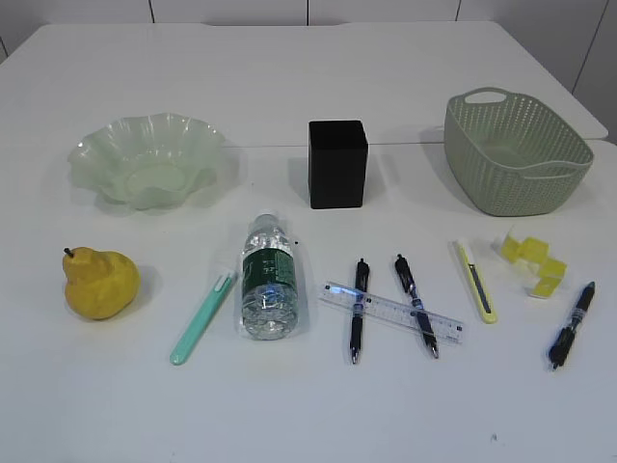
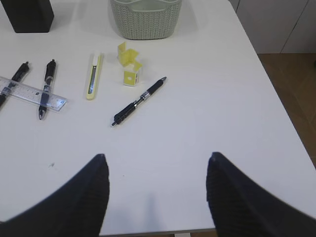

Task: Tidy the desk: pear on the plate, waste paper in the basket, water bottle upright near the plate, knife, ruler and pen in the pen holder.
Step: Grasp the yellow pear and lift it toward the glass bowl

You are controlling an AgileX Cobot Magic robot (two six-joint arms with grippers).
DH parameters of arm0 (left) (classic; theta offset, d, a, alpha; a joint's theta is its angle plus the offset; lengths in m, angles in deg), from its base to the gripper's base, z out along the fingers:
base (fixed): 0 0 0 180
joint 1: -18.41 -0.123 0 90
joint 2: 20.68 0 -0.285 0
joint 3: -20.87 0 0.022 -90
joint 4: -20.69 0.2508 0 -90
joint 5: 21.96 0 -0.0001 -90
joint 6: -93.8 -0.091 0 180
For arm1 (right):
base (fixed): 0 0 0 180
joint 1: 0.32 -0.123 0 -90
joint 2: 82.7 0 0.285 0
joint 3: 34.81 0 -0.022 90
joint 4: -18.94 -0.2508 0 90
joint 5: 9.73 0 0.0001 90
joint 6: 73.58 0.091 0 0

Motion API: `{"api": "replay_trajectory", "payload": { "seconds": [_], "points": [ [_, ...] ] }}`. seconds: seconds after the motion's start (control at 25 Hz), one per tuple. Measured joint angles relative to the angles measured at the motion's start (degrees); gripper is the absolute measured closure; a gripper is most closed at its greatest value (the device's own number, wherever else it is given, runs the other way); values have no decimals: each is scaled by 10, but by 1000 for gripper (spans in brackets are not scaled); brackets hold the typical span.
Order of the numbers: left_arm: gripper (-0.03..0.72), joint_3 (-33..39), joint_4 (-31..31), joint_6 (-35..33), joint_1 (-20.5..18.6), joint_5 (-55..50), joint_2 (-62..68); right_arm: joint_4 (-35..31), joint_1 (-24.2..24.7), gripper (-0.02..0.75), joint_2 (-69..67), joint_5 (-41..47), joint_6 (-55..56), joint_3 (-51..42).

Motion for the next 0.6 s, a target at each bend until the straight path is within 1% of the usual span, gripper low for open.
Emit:
{"api": "replay_trajectory", "payload": {
  "seconds": [0.32, 0.6],
  "points": [
    [190, 0, 0, 0, 0, 0, 0, 0, 0, 277, 0, -1, 0, 0],
    [210, 0, 0, 0, 0, 0, 0, -1, 0, 277, 0, -1, 0, 0]
  ]
}}
